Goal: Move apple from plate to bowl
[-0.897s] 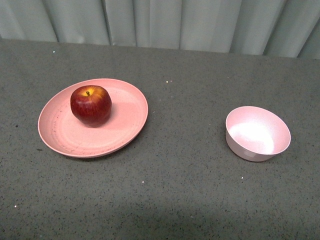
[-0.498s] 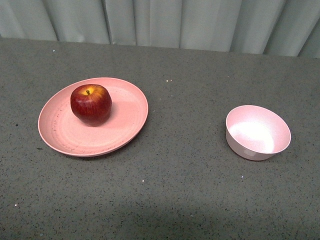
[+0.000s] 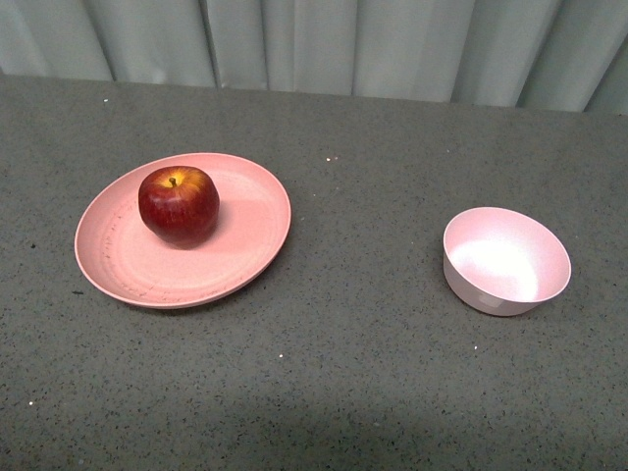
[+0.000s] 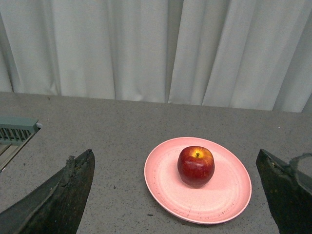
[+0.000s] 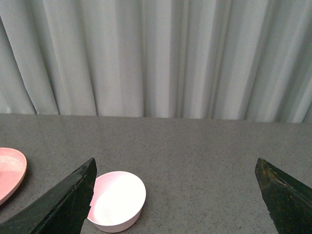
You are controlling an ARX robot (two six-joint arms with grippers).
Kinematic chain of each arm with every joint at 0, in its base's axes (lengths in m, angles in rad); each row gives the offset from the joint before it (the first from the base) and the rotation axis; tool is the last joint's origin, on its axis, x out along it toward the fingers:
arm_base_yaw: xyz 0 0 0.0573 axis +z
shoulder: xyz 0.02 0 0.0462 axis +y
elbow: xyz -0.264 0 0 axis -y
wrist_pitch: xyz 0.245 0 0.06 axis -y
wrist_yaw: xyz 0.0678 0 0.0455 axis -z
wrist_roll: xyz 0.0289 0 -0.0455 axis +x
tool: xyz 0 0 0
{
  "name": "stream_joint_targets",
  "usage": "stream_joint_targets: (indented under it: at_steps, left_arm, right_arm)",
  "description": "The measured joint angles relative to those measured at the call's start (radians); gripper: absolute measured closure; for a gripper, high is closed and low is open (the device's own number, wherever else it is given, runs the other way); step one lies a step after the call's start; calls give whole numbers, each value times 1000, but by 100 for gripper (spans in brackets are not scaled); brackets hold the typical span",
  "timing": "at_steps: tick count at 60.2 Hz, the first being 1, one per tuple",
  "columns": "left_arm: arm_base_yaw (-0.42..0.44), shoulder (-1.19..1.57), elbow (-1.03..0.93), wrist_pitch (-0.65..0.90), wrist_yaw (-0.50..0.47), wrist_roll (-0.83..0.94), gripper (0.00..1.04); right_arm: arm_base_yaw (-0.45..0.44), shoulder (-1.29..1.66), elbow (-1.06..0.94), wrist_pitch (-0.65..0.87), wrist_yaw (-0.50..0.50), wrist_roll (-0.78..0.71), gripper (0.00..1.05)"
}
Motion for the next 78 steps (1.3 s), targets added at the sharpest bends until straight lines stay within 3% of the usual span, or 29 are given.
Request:
stream_joint_targets:
  at_steps: [71,75,78]
  left_arm:
    - [0,0,0,0,0,0,7]
    - [0,0,0,0,0,0,7]
    - [0,0,0,0,0,0,7]
  right_arm:
    - [0,0,0,0,0,0,9]
    - [48,54,3,50,173,-50,9]
    - [50,160,11,103,163,-71,9]
